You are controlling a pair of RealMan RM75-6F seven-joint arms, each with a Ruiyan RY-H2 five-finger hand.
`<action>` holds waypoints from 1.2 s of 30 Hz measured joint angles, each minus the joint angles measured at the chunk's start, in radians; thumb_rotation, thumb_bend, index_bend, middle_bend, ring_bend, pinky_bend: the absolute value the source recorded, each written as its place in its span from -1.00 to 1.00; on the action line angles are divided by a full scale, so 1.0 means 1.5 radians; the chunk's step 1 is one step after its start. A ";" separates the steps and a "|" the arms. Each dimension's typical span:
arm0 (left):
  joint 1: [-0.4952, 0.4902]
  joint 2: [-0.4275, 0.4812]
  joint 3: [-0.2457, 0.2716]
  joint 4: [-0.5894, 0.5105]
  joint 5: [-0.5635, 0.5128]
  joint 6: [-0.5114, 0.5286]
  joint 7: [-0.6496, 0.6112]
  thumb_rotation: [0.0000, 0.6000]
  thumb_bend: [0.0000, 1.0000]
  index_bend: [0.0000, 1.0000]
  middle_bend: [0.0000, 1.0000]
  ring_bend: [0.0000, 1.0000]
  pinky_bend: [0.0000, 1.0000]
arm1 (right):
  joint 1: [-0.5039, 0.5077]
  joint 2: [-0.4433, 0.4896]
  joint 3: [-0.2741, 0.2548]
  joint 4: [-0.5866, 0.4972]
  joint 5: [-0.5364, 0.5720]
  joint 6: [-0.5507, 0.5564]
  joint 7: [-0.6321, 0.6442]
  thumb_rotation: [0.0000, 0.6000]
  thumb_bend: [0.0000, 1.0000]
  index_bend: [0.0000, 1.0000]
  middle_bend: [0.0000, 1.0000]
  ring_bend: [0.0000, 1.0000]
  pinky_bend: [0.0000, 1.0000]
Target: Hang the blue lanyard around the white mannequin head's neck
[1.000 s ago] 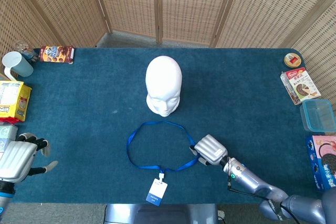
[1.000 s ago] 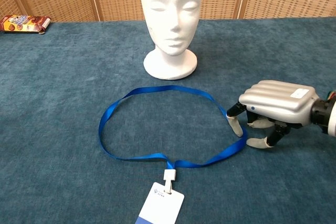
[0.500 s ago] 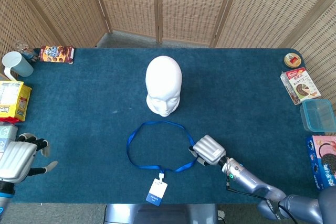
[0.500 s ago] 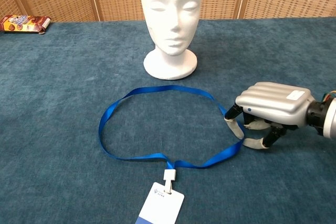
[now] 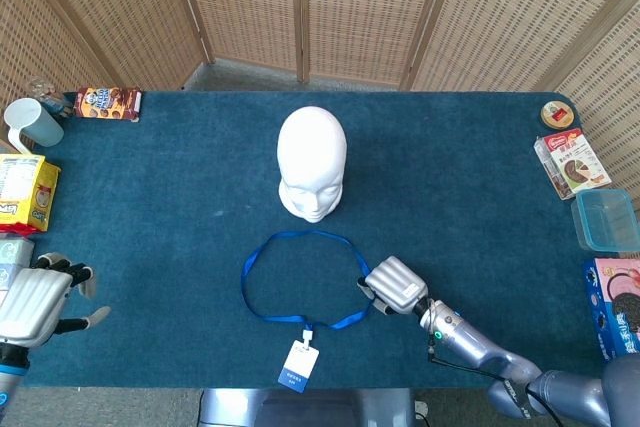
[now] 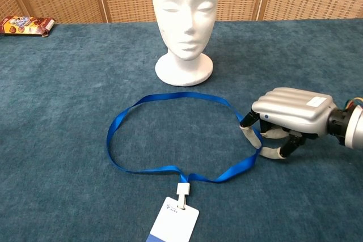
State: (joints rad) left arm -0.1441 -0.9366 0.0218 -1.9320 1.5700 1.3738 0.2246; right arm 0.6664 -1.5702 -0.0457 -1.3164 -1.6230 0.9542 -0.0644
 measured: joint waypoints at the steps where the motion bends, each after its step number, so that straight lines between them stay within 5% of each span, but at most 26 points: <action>1: -0.002 0.000 0.000 0.001 0.001 -0.002 0.002 0.68 -0.65 0.27 0.19 0.00 -0.40 | 0.000 0.000 0.000 0.000 0.000 0.001 0.002 1.00 -0.15 0.22 1.00 1.00 1.00; 9: -0.036 -0.007 -0.009 0.017 0.030 -0.031 0.026 0.68 -0.64 0.27 0.19 0.03 -0.31 | -0.001 0.004 0.001 -0.005 0.001 0.008 0.007 1.00 -0.15 0.24 1.00 1.00 1.00; 21: -0.135 -0.048 -0.038 0.102 0.117 -0.107 0.109 0.70 -0.64 0.27 0.65 0.55 0.45 | -0.006 0.011 0.004 -0.018 0.009 0.013 -0.002 1.00 -0.15 0.25 1.00 1.00 1.00; 29: -0.215 -0.098 -0.042 0.149 0.157 -0.192 0.125 0.73 -0.64 0.26 0.67 0.57 0.55 | -0.007 0.011 0.006 -0.019 0.016 0.011 -0.006 1.00 -0.15 0.25 1.00 1.00 1.00; 36: -0.269 -0.142 -0.037 0.192 0.185 -0.247 0.151 1.00 -0.54 0.06 0.67 0.60 0.62 | -0.008 0.011 0.006 -0.020 0.019 0.012 -0.007 1.00 -0.15 0.26 1.00 1.00 1.00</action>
State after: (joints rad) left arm -0.5481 -1.1490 -0.0337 -1.6432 1.8470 1.0030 0.4508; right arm 0.6542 -1.5530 -0.0361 -1.3470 -1.5939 0.9717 -0.0754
